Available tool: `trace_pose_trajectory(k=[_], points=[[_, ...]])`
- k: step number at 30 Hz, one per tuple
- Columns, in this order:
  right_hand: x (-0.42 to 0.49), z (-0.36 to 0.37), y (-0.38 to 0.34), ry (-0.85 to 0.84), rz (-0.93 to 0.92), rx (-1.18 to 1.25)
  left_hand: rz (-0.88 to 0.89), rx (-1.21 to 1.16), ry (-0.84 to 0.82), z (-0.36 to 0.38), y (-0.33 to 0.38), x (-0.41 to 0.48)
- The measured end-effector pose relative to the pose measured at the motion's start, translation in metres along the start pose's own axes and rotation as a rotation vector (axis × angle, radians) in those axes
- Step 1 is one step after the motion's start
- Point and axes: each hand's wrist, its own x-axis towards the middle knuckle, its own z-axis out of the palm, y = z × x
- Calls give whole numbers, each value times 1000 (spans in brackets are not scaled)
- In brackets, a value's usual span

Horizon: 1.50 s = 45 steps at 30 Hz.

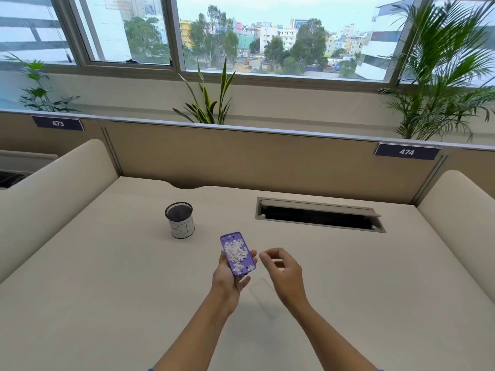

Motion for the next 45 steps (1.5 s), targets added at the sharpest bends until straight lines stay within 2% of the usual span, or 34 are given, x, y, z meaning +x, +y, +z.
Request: trace_pose_trajectory(k=[5, 10, 16, 23, 28, 33, 38, 45], points=[[0, 43, -29, -93, -79, 26, 27, -18, -8, -19, 32, 11], [10, 90, -42, -78, -142, -19, 71, -69, 3, -44, 66, 28], [26, 143, -57, -72, -196, -65, 59, -149, -67, -77, 100, 43], [50, 193, -72, -50, -215, -83, 81, 82, -80, -122, 141, 66], [62, 214, -78, -42, -258, -99, 158, 188, -103, -135, 168, 77], [92, 224, -88, -120, -292, -175, 234, 280, -68, -146, 192, 96], [133, 236, -91, -258, -272, -204, 288, 284, -17, -160, 217, 124], [175, 257, -69, -391, -87, -191, 315, 311, -3, -171, 237, 162]])
